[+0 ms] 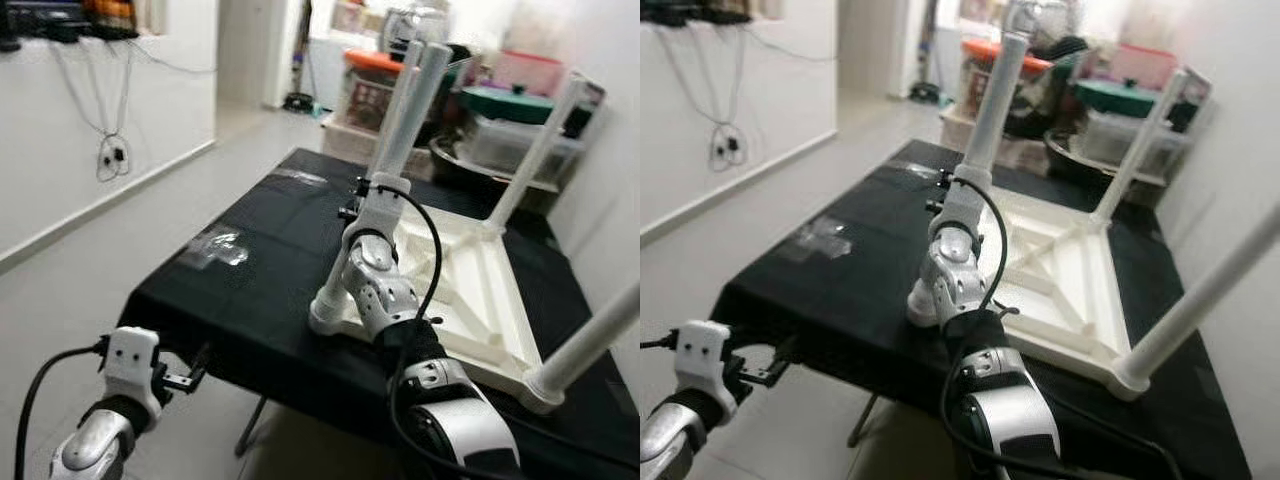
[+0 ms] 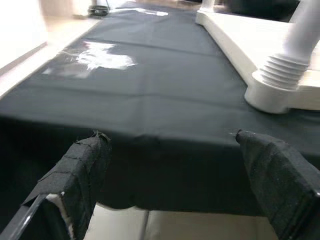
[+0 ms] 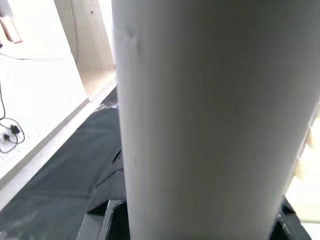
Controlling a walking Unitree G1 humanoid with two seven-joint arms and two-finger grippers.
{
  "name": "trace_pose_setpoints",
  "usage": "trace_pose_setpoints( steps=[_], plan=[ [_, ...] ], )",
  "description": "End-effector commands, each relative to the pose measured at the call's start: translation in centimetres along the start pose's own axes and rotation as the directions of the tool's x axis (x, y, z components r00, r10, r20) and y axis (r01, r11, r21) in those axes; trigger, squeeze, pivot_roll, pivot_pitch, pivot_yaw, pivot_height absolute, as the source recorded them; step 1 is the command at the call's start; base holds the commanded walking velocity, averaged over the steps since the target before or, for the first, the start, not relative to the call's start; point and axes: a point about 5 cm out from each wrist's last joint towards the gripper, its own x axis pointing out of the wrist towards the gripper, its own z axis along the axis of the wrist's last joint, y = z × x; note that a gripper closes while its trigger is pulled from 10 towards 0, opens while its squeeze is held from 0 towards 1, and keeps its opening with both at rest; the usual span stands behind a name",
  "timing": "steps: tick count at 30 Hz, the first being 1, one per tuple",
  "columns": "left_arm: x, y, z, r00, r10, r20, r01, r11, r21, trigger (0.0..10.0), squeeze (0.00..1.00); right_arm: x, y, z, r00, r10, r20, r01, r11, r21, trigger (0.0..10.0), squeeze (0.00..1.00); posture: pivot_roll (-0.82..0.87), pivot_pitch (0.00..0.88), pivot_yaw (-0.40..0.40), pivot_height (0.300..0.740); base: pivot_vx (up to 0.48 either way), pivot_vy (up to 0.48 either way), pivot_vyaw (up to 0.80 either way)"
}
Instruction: Building children table
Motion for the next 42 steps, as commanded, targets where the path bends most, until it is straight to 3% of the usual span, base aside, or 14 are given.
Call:
trace_pose_setpoints(
  steps=[1, 16, 36, 37, 38, 39, 42],
  plan=[
    [-0.1, 0.1, -0.2, 1.000, 0.003, -0.011, -0.003, 1.000, -0.003, 10.0, 0.00, -0.9, -3.1, -8.0, 0.947, -0.107, -0.301, 0.079, 0.991, -0.105, 10.0, 0.00, 0.14, 0.000, -0.166, 0.740, 0.251, 0.000, 0.00],
    [-0.1, -0.2, -0.2, 1.000, -0.016, -0.009, 0.016, 1.000, -0.005, 10.0, 0.00, -0.8, -3.0, -7.6, 0.953, -0.105, -0.284, 0.078, 0.991, -0.104, 10.0, 0.00, 0.13, 0.000, -0.165, 0.740, 0.000, 0.000, 0.00],
    [0.0, -0.2, -0.3, 1.000, -0.009, -0.007, 0.009, 1.000, 0.001, 10.0, 0.00, -0.8, -1.9, -6.3, 0.985, 0.030, -0.169, -0.053, 0.989, -0.136, 10.0, 0.00, 0.13, 0.000, -0.167, 0.740, 0.000, 0.000, 0.00],
    [0.0, -0.1, -0.2, 1.000, -0.008, -0.006, 0.008, 1.000, 0.001, 10.0, 0.00, -0.8, -0.4, -5.5, 0.971, 0.193, -0.143, -0.212, 0.968, -0.135, 10.0, 0.00, 0.14, 0.000, -0.171, 0.740, 0.000, 0.000, 0.00],
    [0.0, -0.1, -0.2, 1.000, -0.008, -0.006, 0.008, 1.000, 0.001, 10.0, 0.00, -0.8, -0.4, -5.5, 0.971, 0.193, -0.143, -0.212, 0.968, -0.135, 10.0, 0.00, 0.14, 0.000, -0.171, 0.740, 0.000, 0.000, 0.00],
    [0.1, -0.1, -0.2, 1.000, -0.005, -0.004, 0.005, 1.000, 0.001, 10.0, 0.00, -0.9, 1.2, -4.8, 0.922, 0.362, -0.135, -0.380, 0.913, -0.147, 10.0, 0.00, 0.14, 0.000, -0.177, 0.740, 0.000, 0.000, 0.00],
    [0.1, -0.1, -0.2, 1.000, -0.005, -0.004, 0.005, 1.000, 0.001, 10.0, 0.00, -0.9, 1.2, -4.8, 0.922, 0.362, -0.135, -0.380, 0.913, -0.147, 10.0, 0.00, 0.14, 0.000, -0.177, 0.740, 0.000, 0.000, 0.00]
  ],
)
